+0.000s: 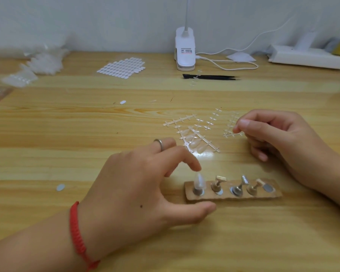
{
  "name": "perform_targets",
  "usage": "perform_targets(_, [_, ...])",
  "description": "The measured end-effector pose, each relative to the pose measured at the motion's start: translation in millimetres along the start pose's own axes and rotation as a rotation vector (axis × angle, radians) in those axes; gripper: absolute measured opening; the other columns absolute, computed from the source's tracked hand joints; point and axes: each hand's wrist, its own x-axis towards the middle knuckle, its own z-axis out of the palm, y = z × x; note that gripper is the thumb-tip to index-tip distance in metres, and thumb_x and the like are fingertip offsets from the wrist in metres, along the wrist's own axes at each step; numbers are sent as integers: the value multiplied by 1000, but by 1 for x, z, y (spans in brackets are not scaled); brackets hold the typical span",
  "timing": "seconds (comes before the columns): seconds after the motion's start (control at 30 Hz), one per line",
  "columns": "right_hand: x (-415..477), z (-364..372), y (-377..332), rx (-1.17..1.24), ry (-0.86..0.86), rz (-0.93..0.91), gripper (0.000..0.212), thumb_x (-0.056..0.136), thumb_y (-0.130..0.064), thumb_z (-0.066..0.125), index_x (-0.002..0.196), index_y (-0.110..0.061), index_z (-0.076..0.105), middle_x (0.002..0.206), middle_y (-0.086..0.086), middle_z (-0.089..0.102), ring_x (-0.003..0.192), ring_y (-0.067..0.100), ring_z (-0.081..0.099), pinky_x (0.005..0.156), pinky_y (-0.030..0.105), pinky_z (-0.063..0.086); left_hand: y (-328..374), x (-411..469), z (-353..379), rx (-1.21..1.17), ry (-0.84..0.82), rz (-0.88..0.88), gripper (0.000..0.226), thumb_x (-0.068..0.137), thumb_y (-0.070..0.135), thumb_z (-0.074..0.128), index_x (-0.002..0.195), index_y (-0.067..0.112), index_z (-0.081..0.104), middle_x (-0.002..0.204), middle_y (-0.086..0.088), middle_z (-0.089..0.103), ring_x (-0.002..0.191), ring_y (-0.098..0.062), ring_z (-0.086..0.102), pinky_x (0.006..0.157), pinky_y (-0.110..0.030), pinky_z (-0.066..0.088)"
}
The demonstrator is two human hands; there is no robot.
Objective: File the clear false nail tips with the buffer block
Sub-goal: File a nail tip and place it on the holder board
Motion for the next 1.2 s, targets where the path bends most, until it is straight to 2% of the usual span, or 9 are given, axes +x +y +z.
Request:
perform_targets(0.13, [0,1,0,-8,-2,8,19,84,-29,58,73,-22,73,53,-21,55,43,7,37,45,14,36,-1,0,-1,61,-63,5,24,61,63,58,74,42,57,71,22,41,61,11,42,54,-8,30])
perform_targets(0.27, [0,1,-2,-22,-2,17,20,83,-30,59,72,-20,72,52,-21,53,43,8,38,46,14,35,-4,1,-13,71,-157,10,33,65,66,51,88,43,56,73,16,48,63,6,47,55,-10,32])
perform_targets(0.37, [-1,1,-5,-31,3,16,17,81,-29,70,71,-16,70,52,-21,54,43,9,39,46,13,35,-11,9,-19,-72,-98,-60,29,77,57,42,96,41,57,77,12,54,62,-4,52,55,-13,34])
perform_targets(0.43, [-3,1,-7,-26,23,19,19,76,-36,65,69,-19,70,51,-19,53,42,10,39,45,14,33,-16,19,-20,-78,-12,-115,28,77,57,43,94,40,57,79,13,53,65,-9,52,57,-17,36])
perform_targets(0.6, [-3,3,-12,-22,31,41,17,81,-27,63,68,-18,70,51,-15,53,41,10,39,46,14,33,-18,46,-9,279,-27,-125,62,62,84,36,113,48,40,100,23,39,92,8,42,68,-17,34])
perform_targets(0.7, [-5,3,-11,-38,31,38,20,89,-15,62,71,-14,70,49,-18,52,41,10,39,46,13,33,-17,58,3,430,-40,-126,84,56,89,29,123,39,38,112,15,34,111,-6,30,92,-24,32])
perform_targets(0.87, [-4,1,-9,-20,26,53,20,88,-16,63,69,-16,72,61,-9,61,42,11,42,46,17,36,-17,64,13,385,42,-118,62,59,83,29,101,41,47,103,18,36,105,-5,30,91,-21,30])
perform_targets(1.0, [-4,1,-11,-4,10,48,19,83,-31,66,71,-17,73,60,-14,62,41,9,43,46,14,36,-20,63,15,292,90,-102,61,60,81,36,105,43,51,103,23,39,103,0,31,89,-17,31])
perform_targets(1.2, [-3,4,-14,-44,23,80,22,73,-47,65,81,-31,76,74,8,66,42,11,44,48,20,38,-13,62,10,155,330,63,51,61,64,60,100,31,64,98,14,51,96,-5,45,80,-18,37])
